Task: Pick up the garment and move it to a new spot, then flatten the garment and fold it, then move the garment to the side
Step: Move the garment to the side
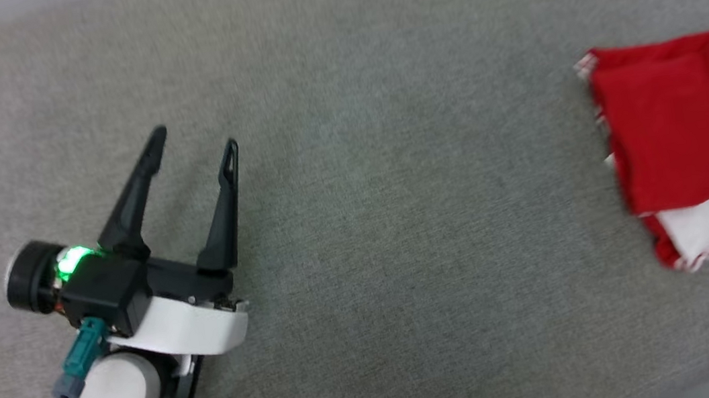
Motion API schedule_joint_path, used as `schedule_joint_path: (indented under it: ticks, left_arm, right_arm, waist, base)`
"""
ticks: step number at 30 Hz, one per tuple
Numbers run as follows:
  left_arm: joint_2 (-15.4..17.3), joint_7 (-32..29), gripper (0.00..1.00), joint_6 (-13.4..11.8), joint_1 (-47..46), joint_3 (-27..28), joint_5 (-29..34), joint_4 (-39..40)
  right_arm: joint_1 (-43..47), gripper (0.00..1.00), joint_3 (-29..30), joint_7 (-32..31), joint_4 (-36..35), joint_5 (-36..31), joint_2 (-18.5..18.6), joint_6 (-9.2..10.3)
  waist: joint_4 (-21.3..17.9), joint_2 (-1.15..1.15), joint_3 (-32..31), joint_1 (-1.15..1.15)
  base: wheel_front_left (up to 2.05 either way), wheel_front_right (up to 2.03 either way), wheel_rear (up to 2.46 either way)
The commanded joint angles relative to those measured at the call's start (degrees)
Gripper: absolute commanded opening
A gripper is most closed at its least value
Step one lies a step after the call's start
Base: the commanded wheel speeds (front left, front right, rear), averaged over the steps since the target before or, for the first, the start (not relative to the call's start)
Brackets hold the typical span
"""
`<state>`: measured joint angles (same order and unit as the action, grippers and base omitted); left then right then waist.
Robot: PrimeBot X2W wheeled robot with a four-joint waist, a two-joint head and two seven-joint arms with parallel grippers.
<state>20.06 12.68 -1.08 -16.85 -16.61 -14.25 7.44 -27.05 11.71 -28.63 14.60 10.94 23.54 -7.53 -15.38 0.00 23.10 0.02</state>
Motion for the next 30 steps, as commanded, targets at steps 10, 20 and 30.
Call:
schedule_joint_path:
  ticks: [10,20,30]
  left_arm:
    - [3.14,-2.19,1.00,1.80,-6.51,0.05,1.05,5.42]
    - [3.21,-1.46,1.00,1.67,-7.27,-0.20,0.55,4.93]
    - [1.48,0.12,1.00,1.03,-4.90,-1.02,-0.58,1.57]
  right_arm:
    - [-11.76,0.00,11.98,8.21,11.63,-11.14,3.46,0.09]
    - [-15.89,0.20,20.25,15.15,22.58,-18.61,2.37,0.09]
    - [-17.09,1.00,22.56,24.90,29.55,-22.64,3.70,0.09]
  waist:
    - [3.56,0.00,13.69,-0.02]
    - [5.59,0.00,14.84,-0.02]
    - [6.55,0.00,9.32,-0.02]
  base:
    - [0.00,0.00,0.00]
    - [0.00,0.00,0.00]
    - [0.00,0.00,0.00]
